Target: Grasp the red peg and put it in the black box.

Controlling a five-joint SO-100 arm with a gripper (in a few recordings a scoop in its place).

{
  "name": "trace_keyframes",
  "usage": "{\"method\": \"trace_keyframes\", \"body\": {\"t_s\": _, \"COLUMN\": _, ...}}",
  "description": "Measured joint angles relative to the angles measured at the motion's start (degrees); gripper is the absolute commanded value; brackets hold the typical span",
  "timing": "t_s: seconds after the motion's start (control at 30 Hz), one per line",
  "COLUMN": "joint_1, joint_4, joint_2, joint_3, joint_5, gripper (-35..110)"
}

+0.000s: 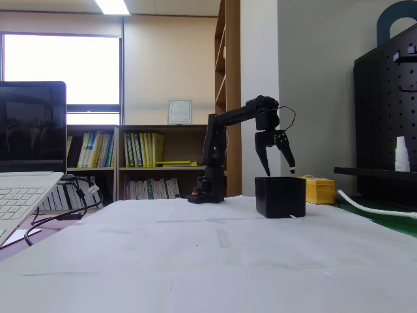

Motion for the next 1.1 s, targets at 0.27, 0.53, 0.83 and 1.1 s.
{"method": "trace_keyframes", "body": {"t_s": 0.27, "joint_1": 0.0, "joint_4": 0.3, "joint_2": 0.0, "joint_3": 0.4, "joint_5": 0.0, "gripper": 0}}
{"method": "trace_keyframes", "body": {"t_s": 0.53, "joint_1": 2.0, "joint_4": 3.9, "joint_2": 0.0, "joint_3": 4.6, "joint_5": -1.8, "gripper": 0}}
{"method": "trace_keyframes", "body": {"t_s": 0.83, "joint_1": 19.2, "joint_4": 7.3, "joint_2": -9.5, "joint_3": 3.9, "joint_5": -18.0, "gripper": 0}}
{"method": "trace_keyframes", "body": {"t_s": 1.1, "joint_1": 37.7, "joint_4": -0.6, "joint_2": -23.8, "joint_3": -22.3, "joint_5": -33.9, "gripper": 0}}
